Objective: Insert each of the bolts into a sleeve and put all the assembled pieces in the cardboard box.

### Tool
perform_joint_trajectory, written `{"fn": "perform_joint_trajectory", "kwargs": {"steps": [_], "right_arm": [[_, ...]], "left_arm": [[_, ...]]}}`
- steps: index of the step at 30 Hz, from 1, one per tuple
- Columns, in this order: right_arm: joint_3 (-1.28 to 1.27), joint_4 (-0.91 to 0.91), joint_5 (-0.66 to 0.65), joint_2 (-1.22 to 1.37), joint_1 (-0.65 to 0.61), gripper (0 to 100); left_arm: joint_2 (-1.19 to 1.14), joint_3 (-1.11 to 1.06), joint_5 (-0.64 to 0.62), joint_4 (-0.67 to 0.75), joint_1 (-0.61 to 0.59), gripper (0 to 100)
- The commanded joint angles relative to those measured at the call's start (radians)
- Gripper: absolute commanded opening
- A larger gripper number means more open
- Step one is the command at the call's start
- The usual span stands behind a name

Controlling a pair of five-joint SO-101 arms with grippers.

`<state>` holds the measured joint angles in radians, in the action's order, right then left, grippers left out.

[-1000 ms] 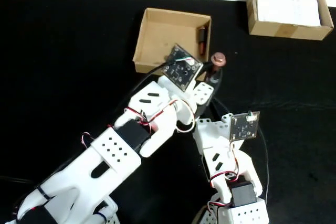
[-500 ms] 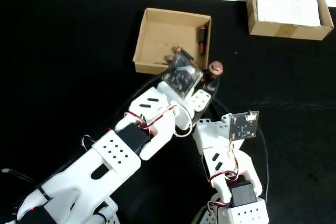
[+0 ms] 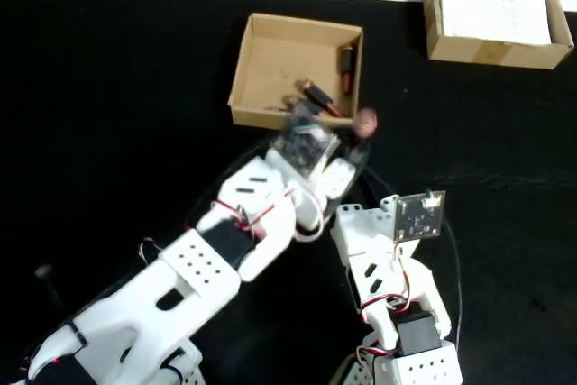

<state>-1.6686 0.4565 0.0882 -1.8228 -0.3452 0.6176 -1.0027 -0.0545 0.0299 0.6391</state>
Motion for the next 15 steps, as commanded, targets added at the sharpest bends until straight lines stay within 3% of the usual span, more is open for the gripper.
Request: {"fn": "perform_joint_trajectory", "kwargs": {"steps": [1,4,10,15], "right_arm": [[-0.068,-0.019,0.009,-0.010,-0.004,0.7],[-0.068,-0.018,-0.003,-0.010,-0.004,0.7],[-0.068,-0.018,-0.055,-0.010,-0.004,0.7],[-0.068,-0.001,-0.052,-0.008,0.002,0.7]], "left_arm": [[0.012,-0.045,0.006,0.015,-0.016,1],[0.012,-0.068,0.005,0.015,-0.016,3],[0.022,-0.041,0.000,-0.115,-0.018,23],[0.153,-0.035,0.005,-0.258,-0.061,21]]}}
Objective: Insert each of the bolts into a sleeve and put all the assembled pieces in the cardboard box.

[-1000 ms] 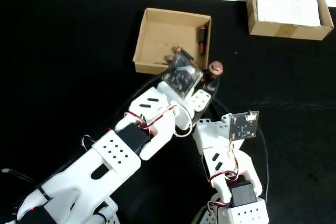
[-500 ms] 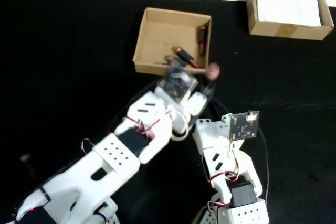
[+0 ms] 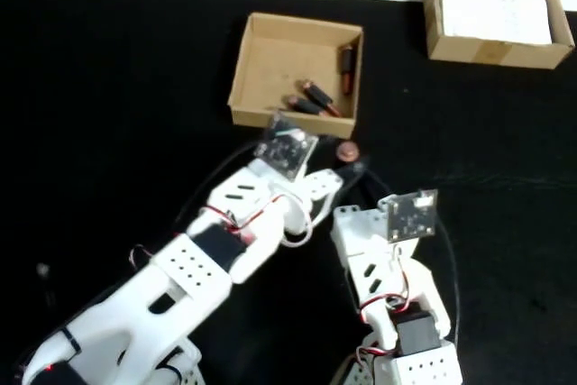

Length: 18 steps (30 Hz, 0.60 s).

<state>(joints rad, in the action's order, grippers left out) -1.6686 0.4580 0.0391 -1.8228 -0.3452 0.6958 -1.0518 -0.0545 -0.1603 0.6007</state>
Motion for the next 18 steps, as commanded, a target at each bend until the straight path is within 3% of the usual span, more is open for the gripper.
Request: {"fn": "perform_joint_trajectory", "kwargs": {"steps": [1,6,9,14,18], "right_arm": [[-0.067,0.018,0.005,-0.008,0.002,0.7],[-0.001,0.088,0.138,-0.007,0.019,0.7],[0.101,0.110,0.164,0.044,0.022,0.7],[0.372,0.110,0.199,0.374,0.024,0.7],[0.633,0.110,0.210,0.731,0.025,0.7]], "left_arm": [[0.108,0.015,0.005,-0.098,-0.031,19],[0.326,0.013,0.005,-0.282,-0.084,1],[0.473,-0.022,0.005,-0.374,-0.139,1],[0.707,-0.211,0.005,-0.377,-0.318,1],[0.874,-0.440,0.005,-0.262,-0.472,1]]}}
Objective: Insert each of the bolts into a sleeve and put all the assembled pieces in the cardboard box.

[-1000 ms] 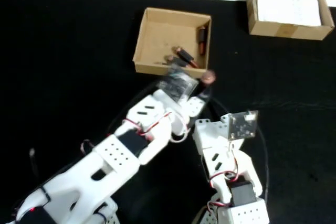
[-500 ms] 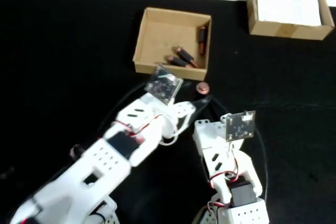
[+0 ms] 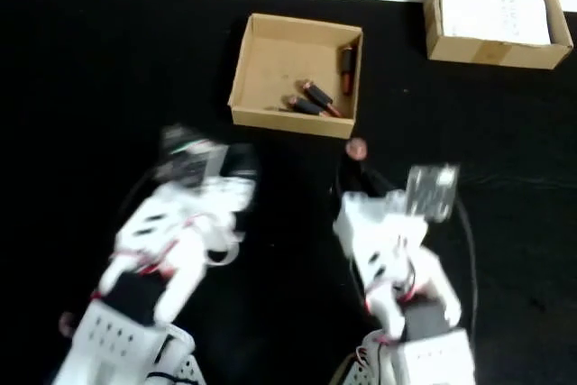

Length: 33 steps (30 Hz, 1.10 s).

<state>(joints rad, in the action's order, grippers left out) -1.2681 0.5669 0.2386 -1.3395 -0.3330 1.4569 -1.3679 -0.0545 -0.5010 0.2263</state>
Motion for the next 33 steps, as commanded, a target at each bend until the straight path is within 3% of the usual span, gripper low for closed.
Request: {"fn": "perform_joint_trajectory", "kwargs": {"steps": [1,5,10,20,29,33], "right_arm": [[0.298,0.001,0.011,0.337,0.013,0.7],[0.559,0.001,0.006,0.673,0.013,0.7],[0.863,0.012,-0.144,1.078,0.010,0.7],[1.655,0.317,-0.496,1.761,0.008,0.7],[2.272,0.420,-0.749,2.238,0.005,0.7],[2.451,0.509,-0.787,2.374,0.005,0.7]], "left_arm": [[0.156,-0.179,0.005,0.117,-0.130,1],[0.309,-0.337,0.002,0.209,-0.199,1],[0.328,-0.329,-0.002,0.126,-0.202,1],[0.338,-0.329,0.002,-0.279,-0.197,1],[0.338,-0.329,0.003,-0.288,-0.197,1],[0.338,-0.329,0.003,-0.287,-0.185,1]]}}
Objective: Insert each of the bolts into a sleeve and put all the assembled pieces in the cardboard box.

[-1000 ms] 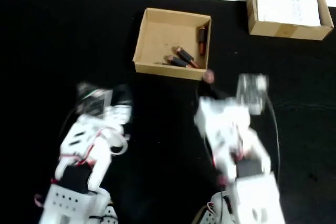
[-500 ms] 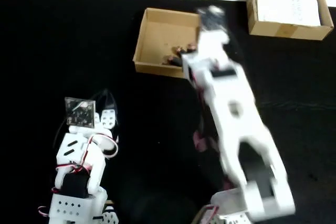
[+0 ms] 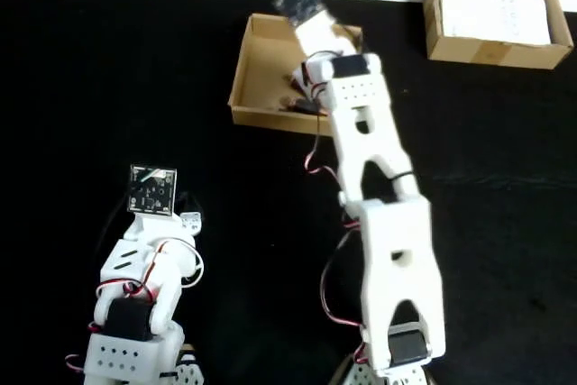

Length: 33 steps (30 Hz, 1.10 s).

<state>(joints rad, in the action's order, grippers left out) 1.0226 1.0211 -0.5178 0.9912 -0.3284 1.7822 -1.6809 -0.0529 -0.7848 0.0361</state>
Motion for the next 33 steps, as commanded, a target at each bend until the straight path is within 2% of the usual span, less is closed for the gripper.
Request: {"fn": "perform_joint_trajectory", "kwargs": {"steps": [1,6,9,11,13,15,19,25,29,33], "right_arm": [[0.199,0.094,-0.031,0.062,-0.002,0.7],[0.369,0.375,-0.026,0.091,-0.036,0.9],[0.562,0.555,-0.025,0.090,-0.059,0.9],[0.723,0.642,-0.025,0.090,-0.074,0.9],[0.773,0.702,-0.025,0.051,-0.081,0.8],[0.746,0.748,-0.006,-0.053,-0.079,0.8],[0.733,0.743,0.189,-0.268,-0.067,0.8],[0.659,0.746,0.195,-0.585,-0.067,0.7],[0.412,0.746,0.199,-0.855,-0.068,0.7],[0.042,0.745,0.264,-1.170,-0.077,0.7]], "left_arm": [[0.013,-0.016,0.002,-0.005,0.012,1],[0.013,-0.016,0.002,-0.005,0.016,1],[0.010,-0.016,0.002,-0.005,0.016,1],[0.005,-0.016,0.003,-0.005,0.016,1],[0.005,-0.016,0.003,-0.005,0.016,1],[0.004,-0.016,0.003,-0.005,0.016,1],[0.004,-0.016,0.003,-0.005,0.016,1],[0.001,-0.016,0.003,-0.005,0.016,1],[0.001,-0.016,0.003,-0.005,0.016,1],[0.001,-0.016,0.003,-0.006,0.015,1]]}}
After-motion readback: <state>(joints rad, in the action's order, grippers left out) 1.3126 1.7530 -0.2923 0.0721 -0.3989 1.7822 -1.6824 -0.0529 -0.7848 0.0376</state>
